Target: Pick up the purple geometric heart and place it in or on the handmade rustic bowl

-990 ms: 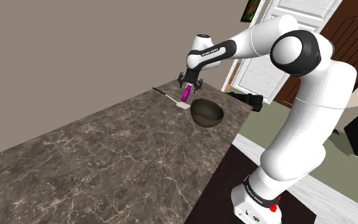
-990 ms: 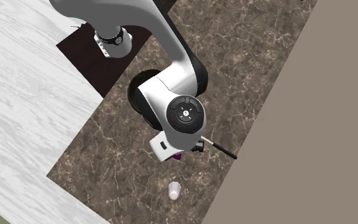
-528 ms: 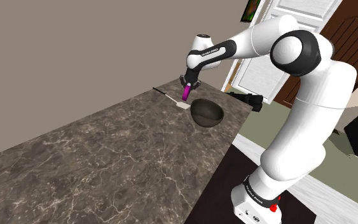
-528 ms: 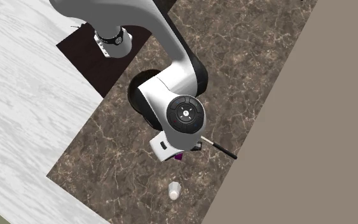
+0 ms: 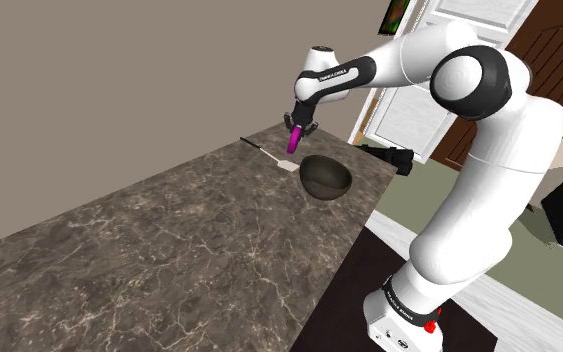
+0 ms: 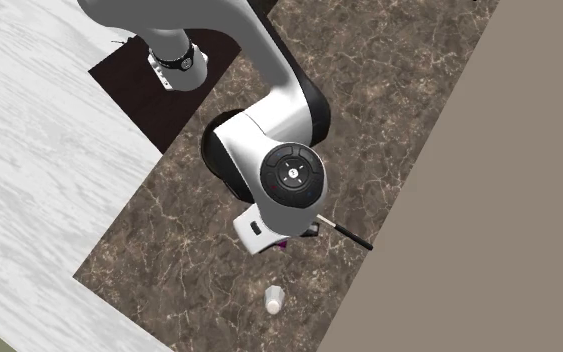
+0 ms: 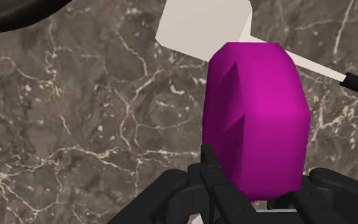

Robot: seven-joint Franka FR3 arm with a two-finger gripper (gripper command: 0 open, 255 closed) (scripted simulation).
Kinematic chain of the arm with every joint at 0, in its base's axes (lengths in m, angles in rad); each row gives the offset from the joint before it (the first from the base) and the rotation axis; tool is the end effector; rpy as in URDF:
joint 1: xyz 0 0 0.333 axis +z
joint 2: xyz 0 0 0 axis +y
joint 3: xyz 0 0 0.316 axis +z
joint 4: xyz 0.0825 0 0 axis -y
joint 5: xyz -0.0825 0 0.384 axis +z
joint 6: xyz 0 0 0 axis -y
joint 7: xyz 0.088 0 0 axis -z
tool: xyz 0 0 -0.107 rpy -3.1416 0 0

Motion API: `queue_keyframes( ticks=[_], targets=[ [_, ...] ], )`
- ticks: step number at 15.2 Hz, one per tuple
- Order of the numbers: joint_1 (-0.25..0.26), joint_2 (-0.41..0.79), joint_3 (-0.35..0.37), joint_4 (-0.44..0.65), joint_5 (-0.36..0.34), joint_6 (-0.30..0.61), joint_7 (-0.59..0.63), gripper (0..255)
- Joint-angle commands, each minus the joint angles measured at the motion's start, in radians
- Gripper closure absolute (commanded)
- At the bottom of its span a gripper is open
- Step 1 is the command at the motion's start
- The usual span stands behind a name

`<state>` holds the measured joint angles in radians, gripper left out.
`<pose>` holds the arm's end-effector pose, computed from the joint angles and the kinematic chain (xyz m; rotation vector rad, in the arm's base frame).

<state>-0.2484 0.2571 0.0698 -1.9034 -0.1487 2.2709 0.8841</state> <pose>0.6135 -0.1168 0.3765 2.7180 -1.4435 0.2151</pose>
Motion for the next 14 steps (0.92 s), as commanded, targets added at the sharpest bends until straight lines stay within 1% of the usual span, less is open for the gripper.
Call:
queue_keyframes(
  ticks=[1, 9, 10, 11, 14],
  targets=[
    [0.000, -0.010, 0.001, 0.011, 0.003, -0.021, -0.004, 255],
    [-0.001, -0.050, 0.004, 0.068, 0.015, -0.116, -0.018, 255],
    [-0.001, -0.042, 0.004, 0.063, 0.013, -0.103, -0.016, 255],
    [-0.001, -0.042, 0.004, 0.063, 0.013, -0.103, -0.016, 0],
    [0.033, -0.088, 0.019, -0.047, -0.007, -0.038, 0.068, 0]
  ],
)
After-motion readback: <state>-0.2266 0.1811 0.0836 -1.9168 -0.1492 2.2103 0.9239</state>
